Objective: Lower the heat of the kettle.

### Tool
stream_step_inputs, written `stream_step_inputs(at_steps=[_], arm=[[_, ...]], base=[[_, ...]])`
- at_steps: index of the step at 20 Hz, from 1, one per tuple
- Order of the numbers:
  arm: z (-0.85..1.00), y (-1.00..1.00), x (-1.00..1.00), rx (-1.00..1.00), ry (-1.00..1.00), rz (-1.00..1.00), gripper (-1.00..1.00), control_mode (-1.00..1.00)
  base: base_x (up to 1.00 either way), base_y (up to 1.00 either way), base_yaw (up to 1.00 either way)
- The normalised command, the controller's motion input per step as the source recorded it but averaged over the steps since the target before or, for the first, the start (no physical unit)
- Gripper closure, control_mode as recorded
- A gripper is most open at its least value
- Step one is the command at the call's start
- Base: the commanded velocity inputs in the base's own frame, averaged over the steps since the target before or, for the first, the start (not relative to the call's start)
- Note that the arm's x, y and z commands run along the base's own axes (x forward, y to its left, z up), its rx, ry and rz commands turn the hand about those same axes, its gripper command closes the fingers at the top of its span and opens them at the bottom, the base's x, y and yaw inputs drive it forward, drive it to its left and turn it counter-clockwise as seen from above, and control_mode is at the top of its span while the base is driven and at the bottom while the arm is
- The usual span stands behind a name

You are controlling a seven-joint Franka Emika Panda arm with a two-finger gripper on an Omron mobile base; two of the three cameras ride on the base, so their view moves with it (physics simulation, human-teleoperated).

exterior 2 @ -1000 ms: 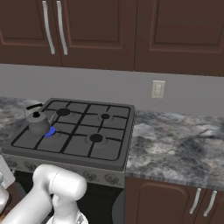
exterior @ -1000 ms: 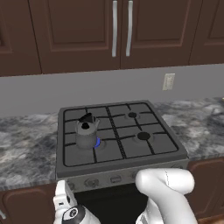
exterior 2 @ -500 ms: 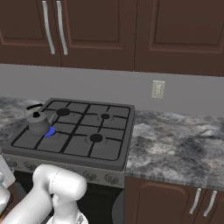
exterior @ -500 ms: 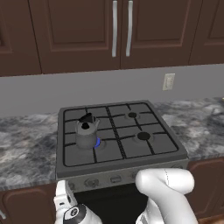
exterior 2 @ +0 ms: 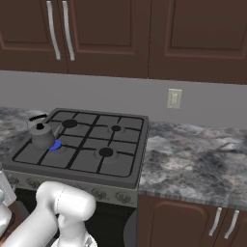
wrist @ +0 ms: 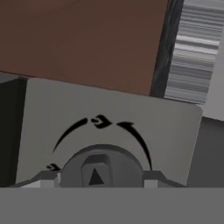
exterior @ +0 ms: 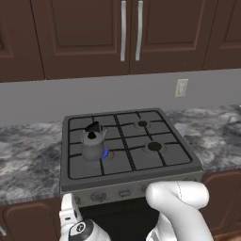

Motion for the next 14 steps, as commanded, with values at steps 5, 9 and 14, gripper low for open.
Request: stream_step_inputs(at_steps=[5,9,14], arm=[[0.00,0.00,0.00,0.17,-0.02,-0.03,1.00,-1.00],[0.00,0.00,0.00,0.20,-0.02,-0.05,1.00,-1.00],[0.00,0.00,0.00,0.17,-0.03,-0.05,1.00,-1.00]], base=[[0.00,0.00,0.00],[0.00,0.00,0.00],[0.00,0.00,0.00]])
